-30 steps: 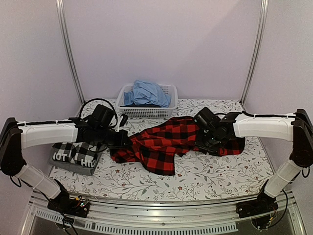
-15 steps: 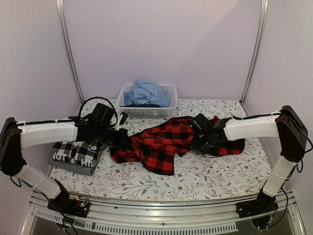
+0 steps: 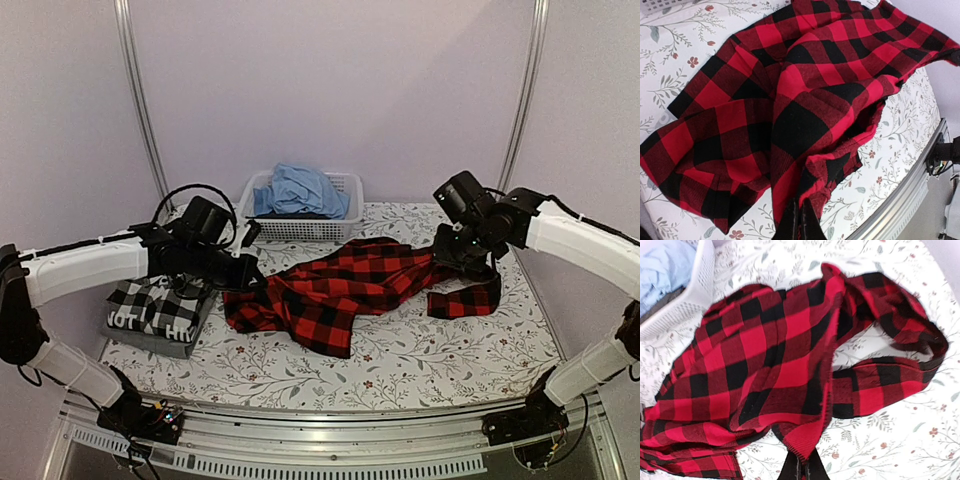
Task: Fold and stack the long sleeve shirts
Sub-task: Flatten out the crumpled shirt at the center of the board.
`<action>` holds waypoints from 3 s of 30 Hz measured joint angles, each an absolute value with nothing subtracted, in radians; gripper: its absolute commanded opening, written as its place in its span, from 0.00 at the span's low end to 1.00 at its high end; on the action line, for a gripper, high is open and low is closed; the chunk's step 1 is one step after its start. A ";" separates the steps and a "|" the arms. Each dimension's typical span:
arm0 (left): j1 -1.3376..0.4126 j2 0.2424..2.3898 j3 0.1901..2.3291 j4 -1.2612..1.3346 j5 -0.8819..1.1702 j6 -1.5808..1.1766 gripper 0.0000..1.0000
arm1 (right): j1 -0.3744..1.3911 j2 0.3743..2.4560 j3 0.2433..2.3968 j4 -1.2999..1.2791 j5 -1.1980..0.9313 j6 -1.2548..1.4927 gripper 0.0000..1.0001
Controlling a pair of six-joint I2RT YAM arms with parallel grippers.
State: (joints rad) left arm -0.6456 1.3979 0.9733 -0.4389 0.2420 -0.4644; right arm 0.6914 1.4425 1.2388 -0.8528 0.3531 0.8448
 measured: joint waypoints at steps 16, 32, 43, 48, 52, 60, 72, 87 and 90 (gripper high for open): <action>-0.653 1.255 1.002 -0.514 0.669 -0.464 0.00 | 0.614 1.306 1.554 -1.266 0.363 0.706 0.00; -0.842 1.158 0.880 -0.561 0.886 -0.505 0.34 | 0.697 1.133 1.252 -1.309 -0.009 0.638 0.04; -0.750 1.229 0.943 -0.677 0.602 -0.542 0.52 | 0.769 1.105 1.108 -1.193 -0.041 0.686 0.61; -0.671 1.390 1.040 -0.562 0.462 -0.553 0.42 | 0.669 1.246 1.147 -0.969 0.031 0.618 0.53; -0.659 1.590 1.106 -0.433 0.365 -0.553 0.39 | 0.595 1.409 1.151 -0.775 0.079 0.558 0.47; -0.648 1.877 1.202 -0.212 0.245 -0.577 0.38 | 0.527 1.750 1.227 -0.494 0.092 0.521 0.40; -0.610 2.120 1.311 -0.056 0.228 -0.614 0.35 | 0.343 1.989 1.297 -0.342 0.017 0.535 0.29; -0.440 2.091 1.225 0.029 0.250 -0.649 0.34 | 0.330 2.113 1.386 -0.250 -0.145 0.583 0.27; -0.410 2.101 1.242 0.021 0.258 -0.648 0.34 | 0.310 2.163 1.456 -0.248 -0.179 0.582 0.27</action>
State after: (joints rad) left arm -0.4099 2.1006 1.2419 0.0208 0.2584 -0.6479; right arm 0.3099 2.1632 1.4563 -0.2478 -0.1795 0.5816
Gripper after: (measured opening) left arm 0.343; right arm 0.270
